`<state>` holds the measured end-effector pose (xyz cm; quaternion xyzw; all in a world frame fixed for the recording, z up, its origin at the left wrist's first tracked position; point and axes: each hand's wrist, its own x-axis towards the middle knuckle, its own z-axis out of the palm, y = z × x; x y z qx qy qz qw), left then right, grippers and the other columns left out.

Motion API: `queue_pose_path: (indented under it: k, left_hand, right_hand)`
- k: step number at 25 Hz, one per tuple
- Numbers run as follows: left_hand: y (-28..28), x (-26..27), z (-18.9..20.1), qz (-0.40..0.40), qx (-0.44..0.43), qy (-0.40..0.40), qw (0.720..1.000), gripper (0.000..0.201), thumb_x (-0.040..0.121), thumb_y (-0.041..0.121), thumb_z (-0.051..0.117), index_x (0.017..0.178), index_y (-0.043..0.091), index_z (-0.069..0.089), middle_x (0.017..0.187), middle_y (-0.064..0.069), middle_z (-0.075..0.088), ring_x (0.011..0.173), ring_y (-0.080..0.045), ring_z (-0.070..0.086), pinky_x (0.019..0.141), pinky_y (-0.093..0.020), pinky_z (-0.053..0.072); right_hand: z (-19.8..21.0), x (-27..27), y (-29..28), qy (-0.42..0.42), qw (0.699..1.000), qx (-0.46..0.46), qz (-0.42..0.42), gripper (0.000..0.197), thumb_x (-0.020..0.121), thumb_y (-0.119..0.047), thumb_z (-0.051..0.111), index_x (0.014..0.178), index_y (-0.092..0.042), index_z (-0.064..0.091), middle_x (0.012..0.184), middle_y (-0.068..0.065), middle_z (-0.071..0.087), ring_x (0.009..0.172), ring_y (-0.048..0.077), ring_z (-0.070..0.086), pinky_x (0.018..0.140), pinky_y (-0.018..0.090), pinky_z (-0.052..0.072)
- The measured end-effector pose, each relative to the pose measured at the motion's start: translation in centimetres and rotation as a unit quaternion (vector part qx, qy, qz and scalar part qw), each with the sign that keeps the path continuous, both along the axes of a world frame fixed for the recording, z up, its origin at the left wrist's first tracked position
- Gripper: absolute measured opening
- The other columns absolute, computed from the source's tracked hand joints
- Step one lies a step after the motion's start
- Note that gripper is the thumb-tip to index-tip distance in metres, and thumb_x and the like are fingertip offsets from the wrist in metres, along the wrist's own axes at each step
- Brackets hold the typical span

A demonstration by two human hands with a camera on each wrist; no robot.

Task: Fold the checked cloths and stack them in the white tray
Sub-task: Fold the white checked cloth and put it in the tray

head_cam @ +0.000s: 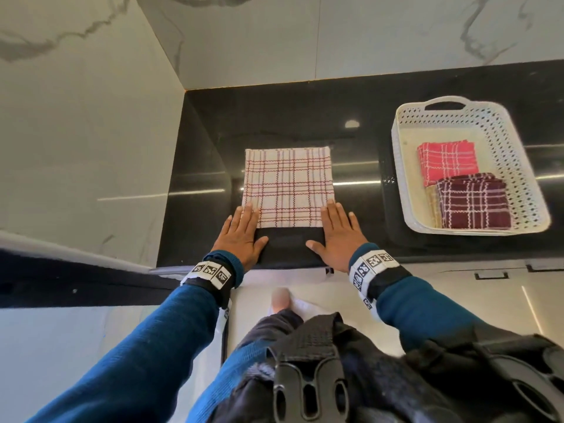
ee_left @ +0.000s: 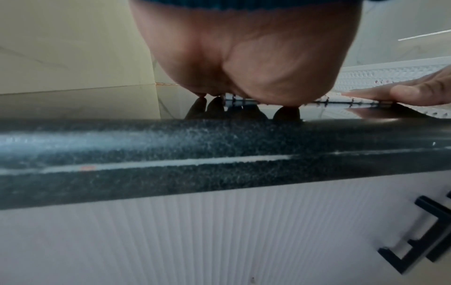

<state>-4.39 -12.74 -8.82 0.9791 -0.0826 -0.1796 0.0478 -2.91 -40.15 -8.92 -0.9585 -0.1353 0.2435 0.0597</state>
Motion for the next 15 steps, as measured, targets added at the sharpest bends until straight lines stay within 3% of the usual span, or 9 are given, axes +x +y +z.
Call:
queue_pose_path:
  k: [3,5,7,10,13,15]
  left_hand:
    - [-0.7,-0.9,1.0,0.024,-0.05,-0.053,0.997,0.062,0.099,0.042,0.045,0.154,0.016,0.03,0.163,-0.006,0.024,0.148,-0.029,0.023,0.122,-0.042,0.019]
    - [-1.2,-2.1,1.4,0.014,-0.045,-0.097,0.994,0.048,0.095,0.032,0.052,0.139,0.014,0.05,0.148,-0.006,0.048,0.134,-0.029,0.042,0.114,-0.043,0.035]
    - [-1.6,-3.2,1.4,0.002,-0.021,-0.126,0.992,0.038,0.09,0.024,0.056,0.126,0.013,0.06,0.132,-0.005,0.06,0.12,-0.028,0.05,0.107,-0.043,0.04]
    - [-2.3,-3.7,2.1,0.013,-0.022,-0.13,0.991,0.031,0.091,0.021,0.053,0.12,0.013,0.061,0.123,-0.005,0.063,0.116,-0.027,0.05,0.105,-0.041,0.041]
    - [-2.8,-3.3,3.3,0.073,-0.076,-0.07,0.992,0.035,0.098,0.017,0.046,0.132,0.014,0.05,0.133,-0.008,0.056,0.125,-0.027,0.045,0.107,-0.041,0.04]
    - [-2.6,-2.6,3.9,0.094,-0.094,-0.043,0.99,0.044,0.095,0.011,0.049,0.139,0.016,0.041,0.137,-0.01,0.052,0.126,-0.027,0.046,0.106,-0.045,0.043]
  right_hand:
    - [0.4,-0.5,-0.5,-0.035,0.999,0.02,-0.009,0.093,0.093,-0.065,0.041,0.159,-0.015,-0.001,0.168,0.008,-0.006,0.155,0.03,-0.002,0.123,0.056,0.01]
    - [0.6,-1.4,-1.1,-0.037,0.999,0.032,-0.008,0.089,0.091,-0.06,0.049,0.157,-0.017,0.009,0.167,0.007,0.003,0.154,0.031,0.006,0.122,0.059,0.015]
    - [0.9,-2.3,-1.6,-0.05,0.998,0.034,-0.002,0.081,0.091,-0.056,0.052,0.155,-0.017,0.019,0.165,0.007,0.012,0.152,0.032,0.012,0.121,0.059,0.019]
    - [1.3,-3.5,-1.5,-0.068,0.997,0.018,-0.002,0.072,0.091,-0.052,0.051,0.15,-0.016,0.029,0.16,0.008,0.025,0.148,0.035,0.022,0.117,0.062,0.024]
    - [1.6,-3.5,-0.2,-0.077,0.997,-0.015,0.0,0.074,0.088,-0.057,0.049,0.149,-0.018,0.031,0.151,0.013,0.034,0.141,0.041,0.029,0.114,0.065,0.024]
    - [1.7,-2.8,0.4,-0.097,0.995,-0.021,0.012,0.066,0.089,-0.052,0.05,0.144,-0.018,0.038,0.141,0.015,0.042,0.13,0.039,0.039,0.108,0.06,0.034]
